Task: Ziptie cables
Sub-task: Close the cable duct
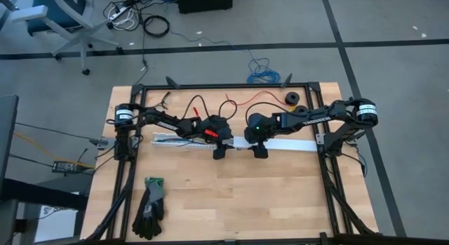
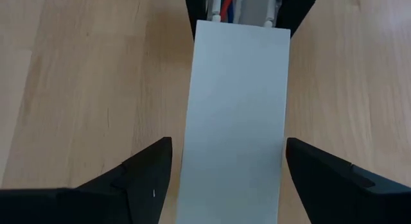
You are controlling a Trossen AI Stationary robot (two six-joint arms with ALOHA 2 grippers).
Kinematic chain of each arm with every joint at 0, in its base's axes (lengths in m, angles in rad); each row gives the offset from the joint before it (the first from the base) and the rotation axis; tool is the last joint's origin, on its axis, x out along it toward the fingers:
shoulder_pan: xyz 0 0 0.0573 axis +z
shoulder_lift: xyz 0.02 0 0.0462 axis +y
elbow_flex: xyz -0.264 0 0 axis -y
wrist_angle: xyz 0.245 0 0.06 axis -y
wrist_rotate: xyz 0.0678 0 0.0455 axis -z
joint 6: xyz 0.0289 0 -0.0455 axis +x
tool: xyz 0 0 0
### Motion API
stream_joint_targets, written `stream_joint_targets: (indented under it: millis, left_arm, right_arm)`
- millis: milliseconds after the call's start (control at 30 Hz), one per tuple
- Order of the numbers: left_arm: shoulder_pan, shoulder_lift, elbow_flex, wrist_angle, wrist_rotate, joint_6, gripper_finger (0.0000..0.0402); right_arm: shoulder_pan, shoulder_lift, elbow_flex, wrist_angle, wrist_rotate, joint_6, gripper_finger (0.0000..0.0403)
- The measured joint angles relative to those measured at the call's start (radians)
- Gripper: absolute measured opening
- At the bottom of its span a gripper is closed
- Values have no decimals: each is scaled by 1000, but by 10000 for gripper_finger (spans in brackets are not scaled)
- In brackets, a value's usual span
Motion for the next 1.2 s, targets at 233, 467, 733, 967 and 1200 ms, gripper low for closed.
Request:
stream_joint_targets:
  millis: [233, 467, 733, 967, 1200]
  left_arm:
    - [0, 0, 0, 0, 0, -1, 225]
    - [0, 0, 0, 0, 0, -1, 225]
    - [0, 0, 0, 1, -1, -1, 225]
    - [0, 0, -1, 2, -7, -3, 227]
    - [0, 1, -1, 2, -23, -9, 261]
  right_arm:
    - [0, -11, 0, 8, 0, 0, 300]
    - [-4, -122, 0, 12, 43, 3, 304]
    - [0, -228, 0, 18, 60, 107, 271]
    - [0, -235, 0, 46, 60, 126, 198]
    - [0, -235, 0, 62, 60, 127, 164]
